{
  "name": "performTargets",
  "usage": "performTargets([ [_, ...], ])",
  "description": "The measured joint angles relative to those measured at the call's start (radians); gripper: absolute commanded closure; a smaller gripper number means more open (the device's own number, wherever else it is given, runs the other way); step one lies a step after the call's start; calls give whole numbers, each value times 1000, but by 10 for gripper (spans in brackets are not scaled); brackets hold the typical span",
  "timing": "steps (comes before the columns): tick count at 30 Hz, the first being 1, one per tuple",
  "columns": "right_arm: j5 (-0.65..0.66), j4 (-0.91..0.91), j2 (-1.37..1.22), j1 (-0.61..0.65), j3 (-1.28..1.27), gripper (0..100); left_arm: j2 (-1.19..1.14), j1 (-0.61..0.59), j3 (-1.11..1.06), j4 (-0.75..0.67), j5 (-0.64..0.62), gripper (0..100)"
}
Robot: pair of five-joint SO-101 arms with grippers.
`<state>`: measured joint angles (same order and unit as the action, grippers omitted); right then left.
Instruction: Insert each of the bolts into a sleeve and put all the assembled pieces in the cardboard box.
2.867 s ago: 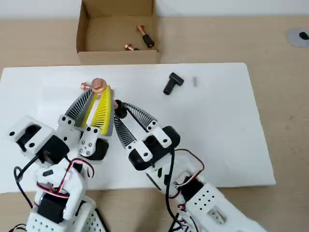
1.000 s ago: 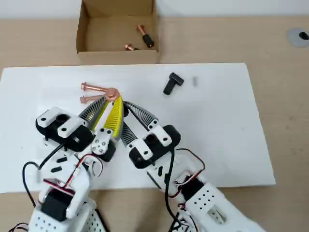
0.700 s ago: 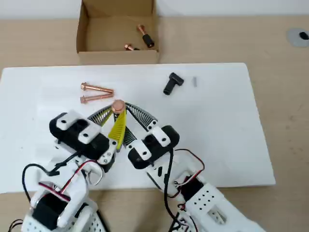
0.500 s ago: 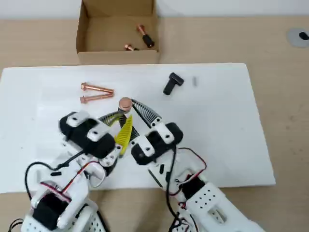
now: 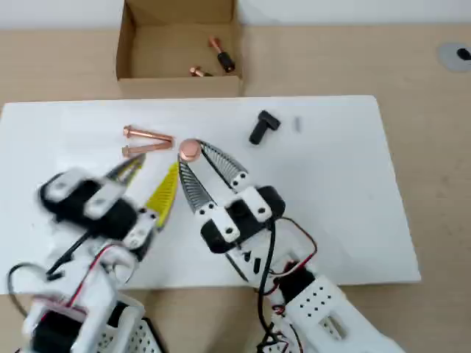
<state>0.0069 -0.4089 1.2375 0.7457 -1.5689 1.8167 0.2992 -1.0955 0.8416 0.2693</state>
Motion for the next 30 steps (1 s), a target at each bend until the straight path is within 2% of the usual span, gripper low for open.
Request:
performTargets([
  [7,-95,215,-163,-80,311,989,3,-28,187,20,-57,833],
  [12,-161,239,-482,-192,657,989,-43,-192,209,-2,-91,833],
  [15,-124,281,-698,-209,852,989,-135,-325,209,3,-81,833],
  [18,-64,324,-918,-215,1030,989,-253,-405,206,6,-64,833],
  [24,-49,437,-1295,-267,1455,989,-434,-427,164,6,-63,833],
  [30,-49,563,-1656,-315,1907,989,-505,-427,49,6,-63,833],
])
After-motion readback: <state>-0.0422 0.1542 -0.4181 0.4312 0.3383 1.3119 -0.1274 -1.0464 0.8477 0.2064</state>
